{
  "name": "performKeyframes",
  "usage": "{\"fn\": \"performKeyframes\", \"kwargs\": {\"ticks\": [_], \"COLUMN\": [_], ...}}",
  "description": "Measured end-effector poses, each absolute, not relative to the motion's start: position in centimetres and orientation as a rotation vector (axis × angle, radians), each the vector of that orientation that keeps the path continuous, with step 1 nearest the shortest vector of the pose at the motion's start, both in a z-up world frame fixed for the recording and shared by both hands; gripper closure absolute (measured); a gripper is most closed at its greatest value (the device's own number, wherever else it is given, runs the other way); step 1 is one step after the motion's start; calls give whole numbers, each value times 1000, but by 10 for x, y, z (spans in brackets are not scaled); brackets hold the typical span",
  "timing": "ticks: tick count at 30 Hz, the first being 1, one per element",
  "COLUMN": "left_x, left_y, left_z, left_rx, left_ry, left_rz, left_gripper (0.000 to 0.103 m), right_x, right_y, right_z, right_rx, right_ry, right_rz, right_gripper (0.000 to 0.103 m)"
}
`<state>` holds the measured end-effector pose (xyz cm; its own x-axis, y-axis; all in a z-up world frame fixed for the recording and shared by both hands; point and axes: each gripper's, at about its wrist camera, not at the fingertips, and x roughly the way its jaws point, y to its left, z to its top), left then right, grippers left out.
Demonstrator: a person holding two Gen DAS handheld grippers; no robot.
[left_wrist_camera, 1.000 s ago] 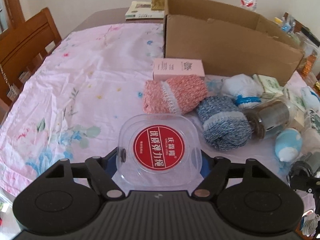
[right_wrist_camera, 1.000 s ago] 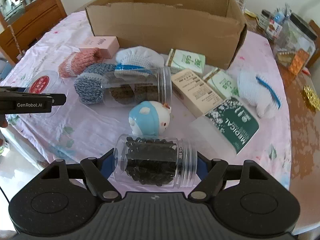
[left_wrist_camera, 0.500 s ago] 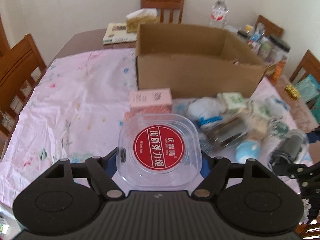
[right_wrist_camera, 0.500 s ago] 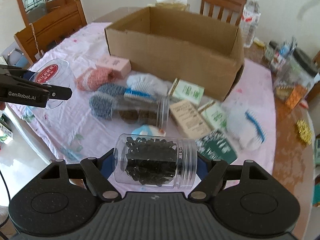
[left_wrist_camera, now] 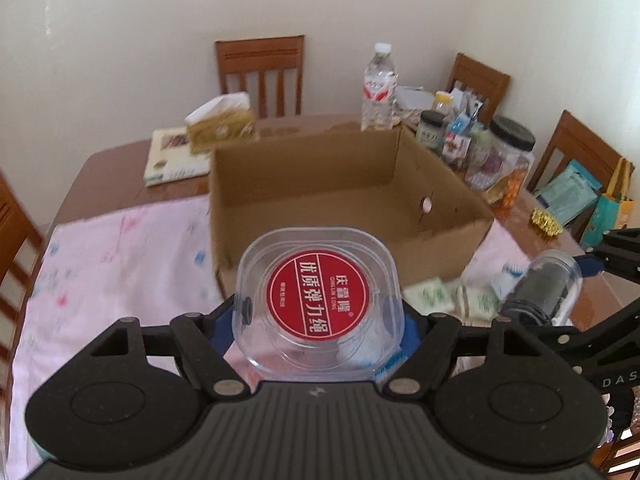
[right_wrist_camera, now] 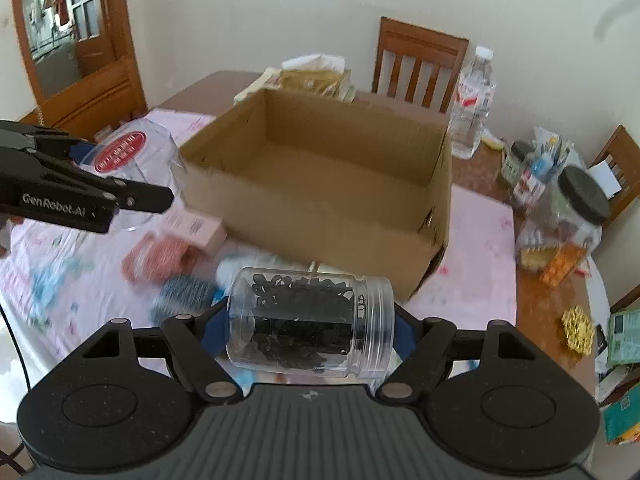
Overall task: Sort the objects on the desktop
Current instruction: 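Carry both into the cardboard box and open both grippers to release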
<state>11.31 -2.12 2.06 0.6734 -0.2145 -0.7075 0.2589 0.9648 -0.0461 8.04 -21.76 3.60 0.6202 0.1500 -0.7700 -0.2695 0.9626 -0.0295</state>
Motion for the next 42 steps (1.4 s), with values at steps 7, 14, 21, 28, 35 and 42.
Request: {"fn": "performKeyframes", "kwargs": {"ticks": [7,14,21,28,35,42], "left_x": [158,202,231,245,254,266], "left_y": [-21,-18,-19,-20,-23,-25], "left_z": [26,16,0,-21,-36,-45], "left_rx": [79,78,76,70,90,116], "left_ry": [764,776,807,863,898,908], "left_rz": [-319,-338,-363,-382,-404,-392], "left_gripper": [27,27,27,27,27,24], "right_x": [129,178,213,226,229,224], "right_y": [-212,-204,-201,-197,-195,-197], "right_z": [49,48,30,12,2,10], "right_rx": [-145,-129,-109,-89,-82,-96], "right_ry": [837,839,889,956,993,963], "right_rz": [201,164,130,127,125,90], "right_gripper": [21,21,21,21,19,4]}}
